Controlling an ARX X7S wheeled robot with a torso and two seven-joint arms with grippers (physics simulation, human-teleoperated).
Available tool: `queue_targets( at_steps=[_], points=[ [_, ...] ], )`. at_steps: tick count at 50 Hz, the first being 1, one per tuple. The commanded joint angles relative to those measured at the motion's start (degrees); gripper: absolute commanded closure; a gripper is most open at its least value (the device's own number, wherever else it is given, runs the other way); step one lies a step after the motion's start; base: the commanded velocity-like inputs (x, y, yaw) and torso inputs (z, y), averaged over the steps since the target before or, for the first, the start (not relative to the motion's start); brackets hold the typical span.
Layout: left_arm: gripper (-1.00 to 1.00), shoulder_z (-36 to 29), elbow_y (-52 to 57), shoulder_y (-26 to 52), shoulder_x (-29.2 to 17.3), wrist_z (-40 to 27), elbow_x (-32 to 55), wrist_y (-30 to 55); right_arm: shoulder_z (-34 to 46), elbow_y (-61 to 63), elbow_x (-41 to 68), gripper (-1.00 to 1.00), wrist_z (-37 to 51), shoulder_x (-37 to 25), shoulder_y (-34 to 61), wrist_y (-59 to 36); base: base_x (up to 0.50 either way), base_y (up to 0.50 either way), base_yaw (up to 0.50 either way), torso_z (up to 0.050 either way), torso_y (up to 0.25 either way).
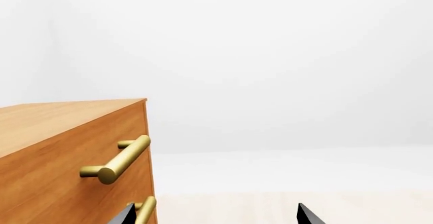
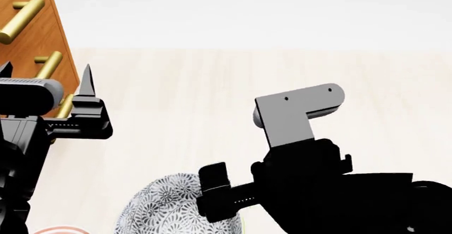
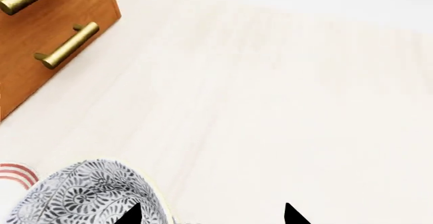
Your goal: Stack the bowl at the front on the bowl in the middle.
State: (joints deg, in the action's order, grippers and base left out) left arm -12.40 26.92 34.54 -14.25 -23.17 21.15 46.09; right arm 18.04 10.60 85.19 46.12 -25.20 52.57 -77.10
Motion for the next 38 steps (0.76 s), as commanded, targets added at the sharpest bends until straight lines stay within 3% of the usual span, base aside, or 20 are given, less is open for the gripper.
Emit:
queue_targets(
  at_steps=[1,7,13,23,38],
  points=[
    [-1.0,1.0,2.4,-2.4,0.3,1.2,1.6,-3.7,6.0,26.2,-32.6,-1.0,1.4,-7.9,-6.5,18.0,0.0,0.0,0.0,0.0,0.0],
    [-1.0,2.1,7.2,-5.6,0.3,1.1,1.9,-7.9,13.0,32.4,-51.5,-1.0,4.3,-11.5,-11.4,30.3,0.0,0.0,0.0,0.0,0.0],
    [-1.0,4.0,10.5,-9.0,0.8,2.0,1.6,-16.4,18.8,35.6,-61.3,-1.0,7.3,-13.2,-11.5,32.4,0.0,0.0,0.0,0.0,0.0],
    [-1.0,3.1,10.5,-10.5,0.7,2.8,-0.9,-23.0,18.1,36.6,-62.7,-1.0,7.7,-14.1,-12.4,35.5,0.0,0.0,0.0,0.0,0.0],
    [-1.0,2.9,11.4,-10.4,0.4,1.7,-0.8,-22.8,18.8,37.1,-63.9,-1.0,8.2,-14.3,-12.3,35.2,0.0,0.0,0.0,0.0,0.0]
  ],
)
